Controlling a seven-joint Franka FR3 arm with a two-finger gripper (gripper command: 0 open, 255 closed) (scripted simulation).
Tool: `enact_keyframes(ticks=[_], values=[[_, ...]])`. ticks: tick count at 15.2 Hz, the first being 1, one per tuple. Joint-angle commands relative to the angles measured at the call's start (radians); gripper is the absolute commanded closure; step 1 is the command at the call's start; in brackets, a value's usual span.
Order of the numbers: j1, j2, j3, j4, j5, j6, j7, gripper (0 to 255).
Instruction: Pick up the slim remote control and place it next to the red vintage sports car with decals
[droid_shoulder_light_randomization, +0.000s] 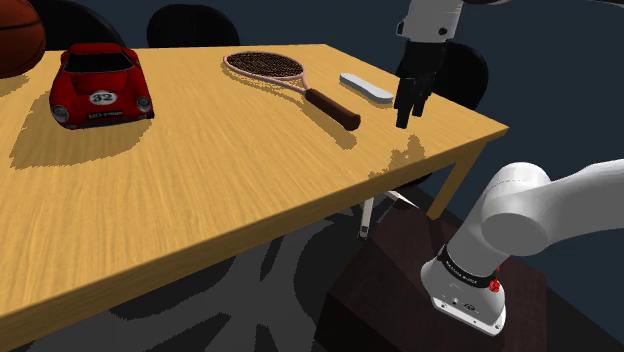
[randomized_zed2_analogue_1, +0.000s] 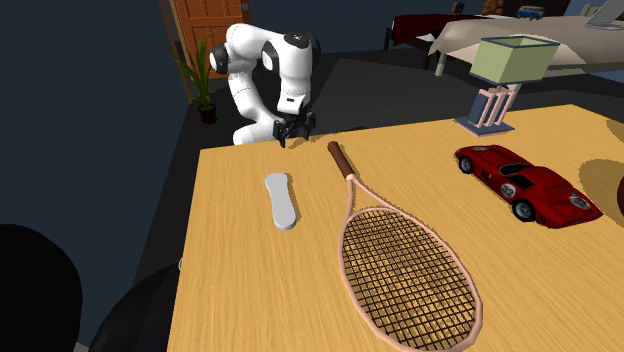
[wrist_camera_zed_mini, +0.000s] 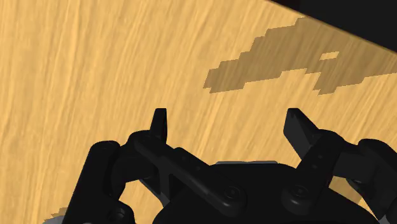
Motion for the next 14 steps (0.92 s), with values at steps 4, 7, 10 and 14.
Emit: enact_keyframes(ticks=[4,7,10,14], values=[[-0.023,0.087,-0.030,0.054,-0.024,0.054,-0.011,0],[-0.044,0.175,-0.059,0.116,-0.042,0.101,-0.021,0],[-0.063,0.264,-0.088,0.186,-0.055,0.141,-0.031,0],[-0.085,0.382,-0.127,0.293,-0.062,0.181,-0.045,0]])
